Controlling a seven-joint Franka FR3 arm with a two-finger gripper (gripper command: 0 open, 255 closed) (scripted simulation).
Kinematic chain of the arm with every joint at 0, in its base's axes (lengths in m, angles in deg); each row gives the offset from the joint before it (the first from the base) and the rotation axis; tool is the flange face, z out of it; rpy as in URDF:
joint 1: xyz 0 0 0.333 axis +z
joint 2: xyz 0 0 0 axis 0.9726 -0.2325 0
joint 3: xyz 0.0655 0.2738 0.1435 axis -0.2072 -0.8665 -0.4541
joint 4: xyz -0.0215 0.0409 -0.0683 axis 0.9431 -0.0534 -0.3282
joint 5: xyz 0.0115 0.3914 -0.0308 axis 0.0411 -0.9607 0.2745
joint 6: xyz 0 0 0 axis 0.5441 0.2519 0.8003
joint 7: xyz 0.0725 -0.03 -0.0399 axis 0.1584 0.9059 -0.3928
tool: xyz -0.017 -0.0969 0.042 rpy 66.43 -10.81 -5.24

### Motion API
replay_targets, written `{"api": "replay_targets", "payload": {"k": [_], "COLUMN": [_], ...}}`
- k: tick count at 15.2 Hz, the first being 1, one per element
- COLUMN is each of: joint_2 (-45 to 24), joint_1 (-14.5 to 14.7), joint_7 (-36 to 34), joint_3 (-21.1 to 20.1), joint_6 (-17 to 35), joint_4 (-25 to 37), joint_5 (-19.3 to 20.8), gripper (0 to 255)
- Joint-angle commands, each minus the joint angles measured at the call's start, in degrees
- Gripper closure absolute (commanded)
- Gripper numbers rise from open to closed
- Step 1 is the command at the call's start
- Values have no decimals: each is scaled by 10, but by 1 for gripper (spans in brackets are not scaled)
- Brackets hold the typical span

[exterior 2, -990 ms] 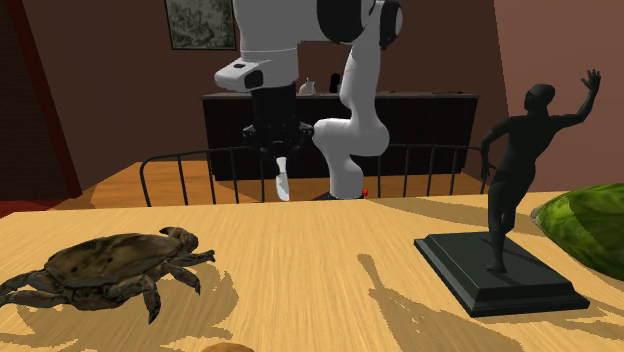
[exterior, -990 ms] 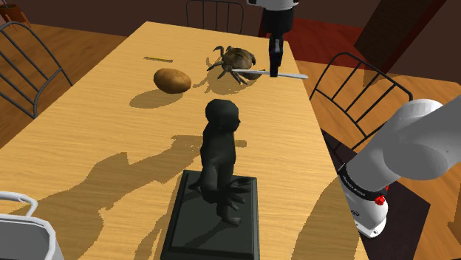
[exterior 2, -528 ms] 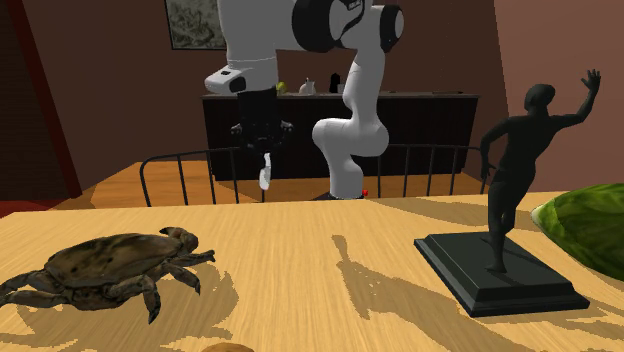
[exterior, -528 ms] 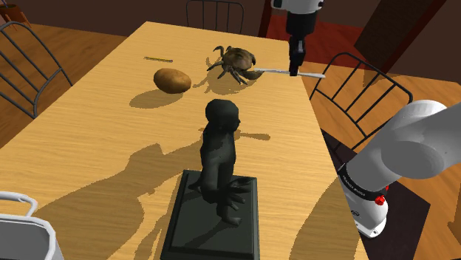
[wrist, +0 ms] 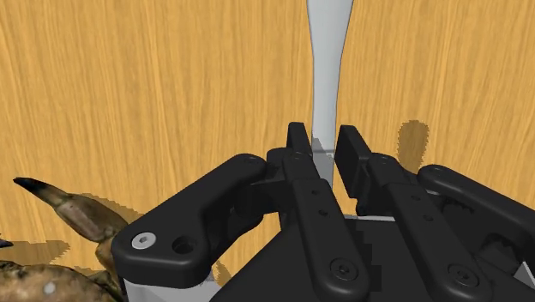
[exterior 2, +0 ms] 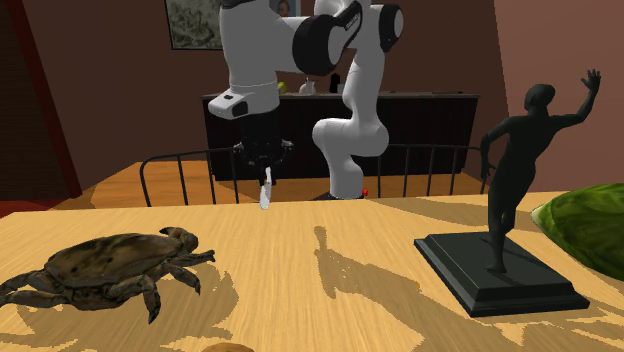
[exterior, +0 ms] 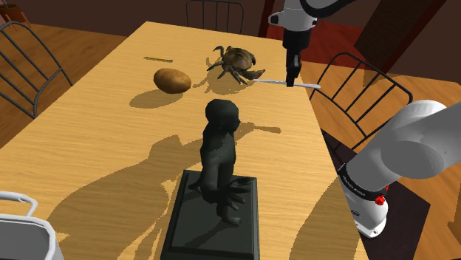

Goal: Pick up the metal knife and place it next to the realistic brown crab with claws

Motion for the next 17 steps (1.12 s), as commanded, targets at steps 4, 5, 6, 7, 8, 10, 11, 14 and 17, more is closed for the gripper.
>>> {"api": "replay_targets", "payload": {"k": [4, 5, 6, 7, 8, 10, 11, 14, 17], "joint_2": [-15, -18, -21, -24, -28, -36, -40, -53, -68], "joint_1": [-1, -1, -1, -1, -1, -1, -1, -2, -3], "joint_7": [-3, -4, -4, -5, -6, -7, -8, -11, -13], "joint_3": [1, 1, 1, 1, 1, 1, 1, 1, 1], "joint_6": [43, 52, 60, 69, 78, 95, 104, 131, 158], "joint_4": [-28, -34, -39, -44, -49, -59, -64, -78, -90], "joint_5": [2, 2, 2, 3, 3, 4, 4, 6, 8], "gripper": [255, 255, 255, 255, 255, 255, 255, 255, 255]}}
